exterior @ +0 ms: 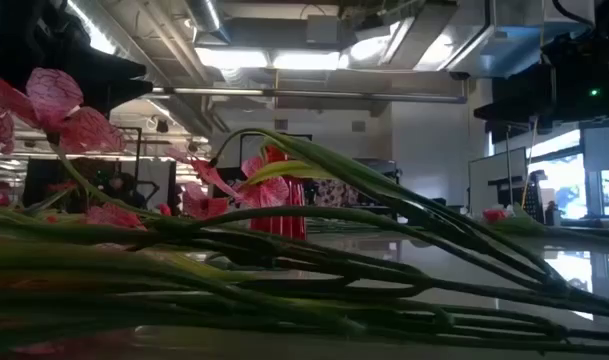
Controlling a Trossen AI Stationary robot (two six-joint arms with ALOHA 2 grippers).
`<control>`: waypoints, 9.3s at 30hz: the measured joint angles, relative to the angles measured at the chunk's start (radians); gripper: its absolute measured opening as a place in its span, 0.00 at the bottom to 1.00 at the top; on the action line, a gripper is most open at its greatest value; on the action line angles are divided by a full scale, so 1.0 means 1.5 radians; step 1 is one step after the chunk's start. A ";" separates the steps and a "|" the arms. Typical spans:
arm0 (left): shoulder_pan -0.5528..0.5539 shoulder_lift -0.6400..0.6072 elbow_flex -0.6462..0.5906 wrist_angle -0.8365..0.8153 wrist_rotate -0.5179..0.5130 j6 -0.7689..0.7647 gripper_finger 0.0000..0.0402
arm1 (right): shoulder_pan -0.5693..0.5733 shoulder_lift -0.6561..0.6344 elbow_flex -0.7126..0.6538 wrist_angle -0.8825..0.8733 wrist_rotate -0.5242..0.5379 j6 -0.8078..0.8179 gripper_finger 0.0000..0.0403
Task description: Sort flowers into vase by color
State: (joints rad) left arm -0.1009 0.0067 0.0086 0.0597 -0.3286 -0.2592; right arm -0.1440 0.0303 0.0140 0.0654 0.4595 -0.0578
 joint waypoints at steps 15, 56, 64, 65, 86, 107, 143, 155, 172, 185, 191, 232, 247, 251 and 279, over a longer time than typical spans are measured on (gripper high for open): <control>0.000 0.000 0.000 0.000 0.000 0.000 0.35 | 0.000 0.000 0.000 0.000 0.000 0.000 0.00; 0.000 0.000 0.000 0.000 0.000 0.000 0.35 | 0.001 0.016 0.000 0.136 -0.146 0.401 0.00; 0.000 0.000 0.000 0.000 0.000 0.000 0.35 | 0.001 0.222 0.035 0.182 -0.167 0.344 0.06; 0.000 0.000 0.000 0.000 0.000 0.000 0.35 | 0.001 0.258 0.045 0.184 -0.160 0.335 0.08; 0.000 0.000 0.000 0.000 0.000 0.000 0.35 | -0.316 0.785 0.473 -0.421 -0.027 0.352 0.48; 0.000 0.000 0.001 0.028 -0.005 -0.083 0.35 | -0.441 0.877 0.403 -0.491 -0.047 0.508 0.48; 0.000 0.000 0.000 0.026 -0.005 -0.082 0.35 | -0.140 0.768 0.373 -0.336 -0.090 0.539 0.09; 0.000 0.000 0.000 0.026 -0.005 -0.082 0.35 | 0.099 0.768 0.373 -0.232 -0.088 0.622 0.13; 0.000 0.000 0.000 0.026 -0.005 -0.082 0.35 | 0.306 0.945 0.377 -0.115 -0.122 0.682 0.10; 0.000 0.000 0.000 0.026 -0.005 -0.082 0.35 | 0.299 1.000 0.550 -0.426 -0.152 0.608 0.37; 0.000 0.000 0.000 0.026 -0.005 -0.082 0.35 | 0.251 1.000 0.595 -0.441 -0.193 0.518 0.46; 0.000 0.000 0.000 0.026 -0.005 -0.082 0.35 | 0.232 0.993 0.759 -0.358 -0.025 0.307 0.02; 0.000 0.000 0.000 0.026 -0.005 -0.082 0.35 | 0.307 0.952 0.706 0.358 -0.039 -0.018 0.01; 0.000 0.000 0.000 0.026 -0.005 -0.082 0.35 | 0.306 0.971 0.650 0.562 -0.057 -0.037 0.01; 0.000 0.000 0.000 0.026 -0.005 -0.082 0.35 | 0.248 1.064 0.614 0.701 0.031 -0.081 0.01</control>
State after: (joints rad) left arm -0.1005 0.0065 0.0082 0.0983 -0.3359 -0.3828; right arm 0.2279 1.6269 0.9352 1.1175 0.5063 -0.1799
